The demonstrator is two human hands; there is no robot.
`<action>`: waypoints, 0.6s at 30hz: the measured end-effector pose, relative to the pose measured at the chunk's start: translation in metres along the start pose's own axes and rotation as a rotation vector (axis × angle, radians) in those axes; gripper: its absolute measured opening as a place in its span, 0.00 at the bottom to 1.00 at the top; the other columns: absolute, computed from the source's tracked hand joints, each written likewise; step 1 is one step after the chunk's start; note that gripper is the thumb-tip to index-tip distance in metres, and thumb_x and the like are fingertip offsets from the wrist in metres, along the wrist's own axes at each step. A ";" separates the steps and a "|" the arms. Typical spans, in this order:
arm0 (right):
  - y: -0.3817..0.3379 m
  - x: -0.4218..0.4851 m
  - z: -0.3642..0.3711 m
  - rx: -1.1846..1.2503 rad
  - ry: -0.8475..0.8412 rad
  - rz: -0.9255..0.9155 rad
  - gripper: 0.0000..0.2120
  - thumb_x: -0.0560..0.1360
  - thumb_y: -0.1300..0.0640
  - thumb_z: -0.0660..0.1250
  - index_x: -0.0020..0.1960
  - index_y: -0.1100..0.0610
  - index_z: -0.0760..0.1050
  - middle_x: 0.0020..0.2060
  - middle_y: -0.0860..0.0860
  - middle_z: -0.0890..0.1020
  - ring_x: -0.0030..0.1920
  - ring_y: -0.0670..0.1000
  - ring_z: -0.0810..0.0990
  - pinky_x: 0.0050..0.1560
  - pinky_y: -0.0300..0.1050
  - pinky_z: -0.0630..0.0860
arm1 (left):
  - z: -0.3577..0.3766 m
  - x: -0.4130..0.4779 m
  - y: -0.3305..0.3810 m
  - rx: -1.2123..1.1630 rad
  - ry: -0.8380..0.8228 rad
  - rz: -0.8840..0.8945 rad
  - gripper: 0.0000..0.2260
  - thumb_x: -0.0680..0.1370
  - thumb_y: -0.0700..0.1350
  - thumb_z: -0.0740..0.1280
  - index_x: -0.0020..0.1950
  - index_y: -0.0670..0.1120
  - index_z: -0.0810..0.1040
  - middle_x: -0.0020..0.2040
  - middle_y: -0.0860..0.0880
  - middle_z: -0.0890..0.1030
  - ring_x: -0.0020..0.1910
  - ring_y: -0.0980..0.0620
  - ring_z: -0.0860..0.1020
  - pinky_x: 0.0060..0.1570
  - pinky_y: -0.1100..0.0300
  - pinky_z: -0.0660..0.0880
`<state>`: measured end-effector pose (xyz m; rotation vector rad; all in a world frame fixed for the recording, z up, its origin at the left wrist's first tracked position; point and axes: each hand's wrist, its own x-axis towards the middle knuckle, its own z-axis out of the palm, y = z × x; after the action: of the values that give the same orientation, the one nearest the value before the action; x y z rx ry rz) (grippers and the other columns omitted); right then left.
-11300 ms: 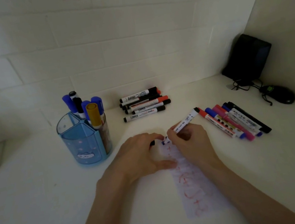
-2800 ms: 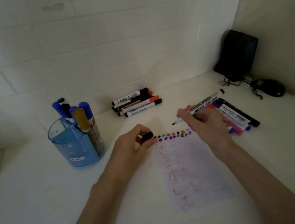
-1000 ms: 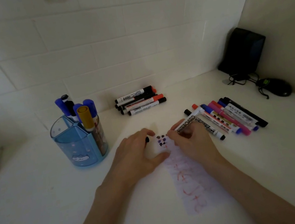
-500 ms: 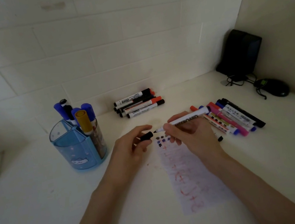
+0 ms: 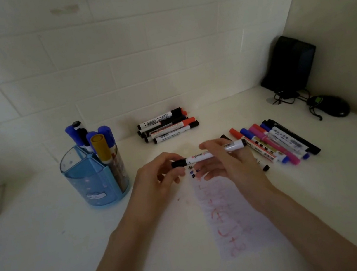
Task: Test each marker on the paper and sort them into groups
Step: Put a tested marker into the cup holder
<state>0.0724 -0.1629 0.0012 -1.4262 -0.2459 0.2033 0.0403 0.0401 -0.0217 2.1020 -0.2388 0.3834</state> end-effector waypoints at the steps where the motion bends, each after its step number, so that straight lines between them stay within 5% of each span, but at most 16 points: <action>1: 0.000 -0.001 0.001 0.016 0.031 -0.018 0.13 0.82 0.51 0.69 0.54 0.61 0.84 0.42 0.61 0.88 0.40 0.60 0.88 0.41 0.45 0.83 | 0.001 0.000 0.001 -0.004 0.004 0.009 0.08 0.80 0.42 0.69 0.57 0.53 0.81 0.41 0.58 0.83 0.41 0.53 0.82 0.45 0.62 0.77; 10: 0.009 -0.004 0.005 -0.064 0.120 -0.214 0.07 0.79 0.51 0.73 0.47 0.53 0.87 0.37 0.57 0.87 0.36 0.54 0.86 0.40 0.41 0.82 | 0.010 -0.007 0.001 0.131 -0.021 0.079 0.07 0.83 0.43 0.65 0.55 0.56 0.78 0.40 0.59 0.79 0.41 0.55 0.79 0.40 0.70 0.70; 18: 0.012 -0.004 0.013 -0.118 0.147 -0.291 0.10 0.80 0.53 0.71 0.47 0.59 0.84 0.35 0.54 0.86 0.34 0.48 0.84 0.39 0.37 0.80 | 0.013 -0.011 0.008 0.219 -0.005 0.126 0.07 0.84 0.47 0.61 0.55 0.49 0.79 0.38 0.58 0.76 0.38 0.59 0.75 0.38 0.71 0.67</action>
<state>0.0649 -0.1498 -0.0091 -1.4959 -0.3449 -0.1561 0.0296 0.0247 -0.0256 2.3093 -0.3463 0.4980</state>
